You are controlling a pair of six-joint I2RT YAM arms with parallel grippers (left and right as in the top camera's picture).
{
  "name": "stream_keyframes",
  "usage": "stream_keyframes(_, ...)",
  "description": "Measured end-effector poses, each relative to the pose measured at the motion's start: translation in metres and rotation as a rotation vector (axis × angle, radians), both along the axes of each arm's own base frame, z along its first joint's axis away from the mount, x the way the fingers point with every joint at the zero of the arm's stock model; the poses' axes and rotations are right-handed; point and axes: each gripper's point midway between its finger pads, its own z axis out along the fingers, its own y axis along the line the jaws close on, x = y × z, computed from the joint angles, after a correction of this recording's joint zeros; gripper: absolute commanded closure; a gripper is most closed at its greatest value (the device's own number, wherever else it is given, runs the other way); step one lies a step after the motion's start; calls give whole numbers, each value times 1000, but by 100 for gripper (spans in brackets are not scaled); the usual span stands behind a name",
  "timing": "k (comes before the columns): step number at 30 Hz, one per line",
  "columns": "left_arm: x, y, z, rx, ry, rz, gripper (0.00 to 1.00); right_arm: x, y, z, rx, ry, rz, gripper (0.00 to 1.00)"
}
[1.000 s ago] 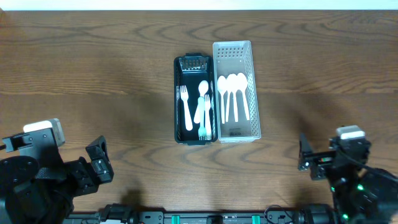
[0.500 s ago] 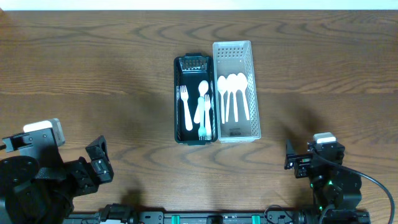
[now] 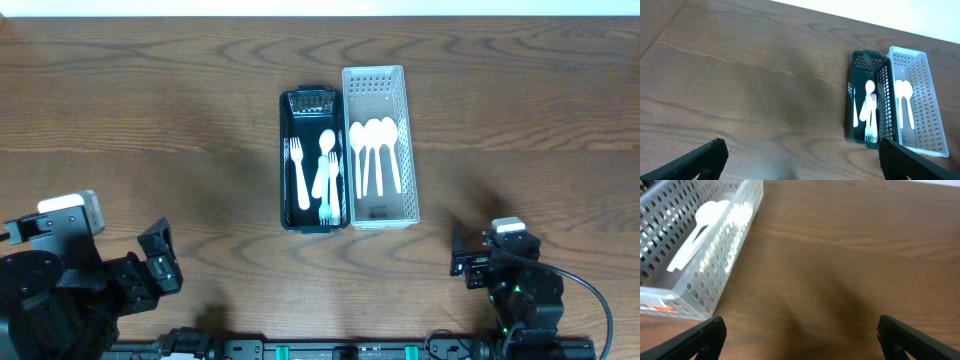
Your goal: Pack container
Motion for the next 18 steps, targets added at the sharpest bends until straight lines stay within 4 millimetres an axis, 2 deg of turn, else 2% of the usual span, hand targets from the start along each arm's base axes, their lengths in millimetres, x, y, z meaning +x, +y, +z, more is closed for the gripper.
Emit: stream_keyframes(18,0,0,0,0,0,0,2,1,0,1,0,-7,1,1)
